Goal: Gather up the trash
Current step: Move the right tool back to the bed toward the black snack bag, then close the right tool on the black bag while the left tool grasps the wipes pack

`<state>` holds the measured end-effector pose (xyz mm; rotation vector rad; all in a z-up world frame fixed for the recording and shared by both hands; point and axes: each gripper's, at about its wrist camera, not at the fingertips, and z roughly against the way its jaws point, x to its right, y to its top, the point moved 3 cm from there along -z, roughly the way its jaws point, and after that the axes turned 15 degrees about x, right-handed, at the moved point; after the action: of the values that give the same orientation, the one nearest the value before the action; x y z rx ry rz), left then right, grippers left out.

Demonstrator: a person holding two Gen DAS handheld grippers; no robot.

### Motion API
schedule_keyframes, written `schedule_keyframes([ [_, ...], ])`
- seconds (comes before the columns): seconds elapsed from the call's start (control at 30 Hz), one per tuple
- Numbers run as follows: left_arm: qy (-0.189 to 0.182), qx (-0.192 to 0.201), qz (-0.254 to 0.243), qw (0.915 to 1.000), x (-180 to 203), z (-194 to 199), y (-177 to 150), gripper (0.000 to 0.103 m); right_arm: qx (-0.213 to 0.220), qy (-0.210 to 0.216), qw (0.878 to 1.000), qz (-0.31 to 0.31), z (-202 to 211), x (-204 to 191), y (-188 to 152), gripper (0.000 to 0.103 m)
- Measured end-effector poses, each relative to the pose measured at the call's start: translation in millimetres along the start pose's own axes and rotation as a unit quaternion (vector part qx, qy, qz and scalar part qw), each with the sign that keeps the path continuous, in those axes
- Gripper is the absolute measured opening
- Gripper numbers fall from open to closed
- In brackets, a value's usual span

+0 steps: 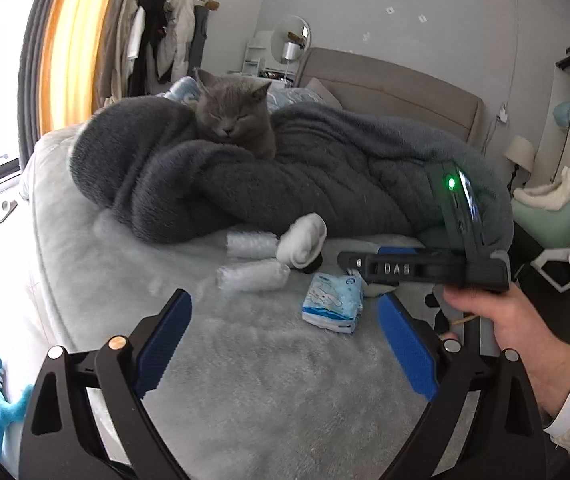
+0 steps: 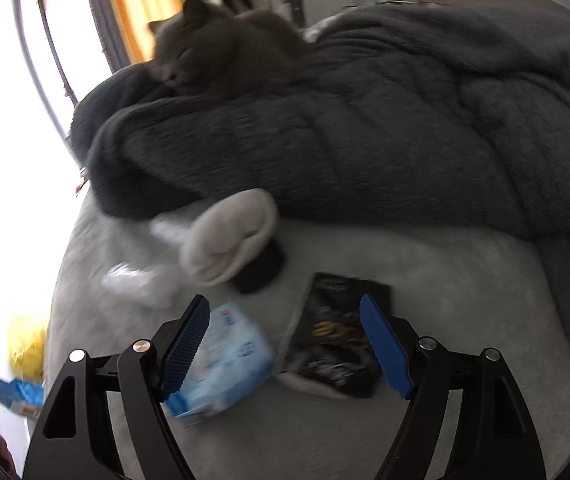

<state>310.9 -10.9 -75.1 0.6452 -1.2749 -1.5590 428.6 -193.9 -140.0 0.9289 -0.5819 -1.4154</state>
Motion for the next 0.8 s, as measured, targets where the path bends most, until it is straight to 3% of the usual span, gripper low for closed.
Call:
schedule_keyframes([
  [0.27, -0.016, -0.026, -0.013, 0.9995, 12.8, -27.8, -14.3, 0.096, -0.014, -0.029, 0.999, -0.012, -11.9, 15.8, -3.6, 0.079],
  [0.57, -0.050, -0.057, -0.029, 0.9967, 30.4, -54.7, -30.8, 0.096, -0.044, -0.007, 0.996, -0.072, -31.8, 38.0, -17.3, 0.079],
  [0.8, -0.055, -0.074, -0.046, 0.9947, 44.3, -70.9, -41.4, 0.096, -0.041, 0.006, 0.998, -0.040, -33.2, 33.2, -17.5, 0.066],
])
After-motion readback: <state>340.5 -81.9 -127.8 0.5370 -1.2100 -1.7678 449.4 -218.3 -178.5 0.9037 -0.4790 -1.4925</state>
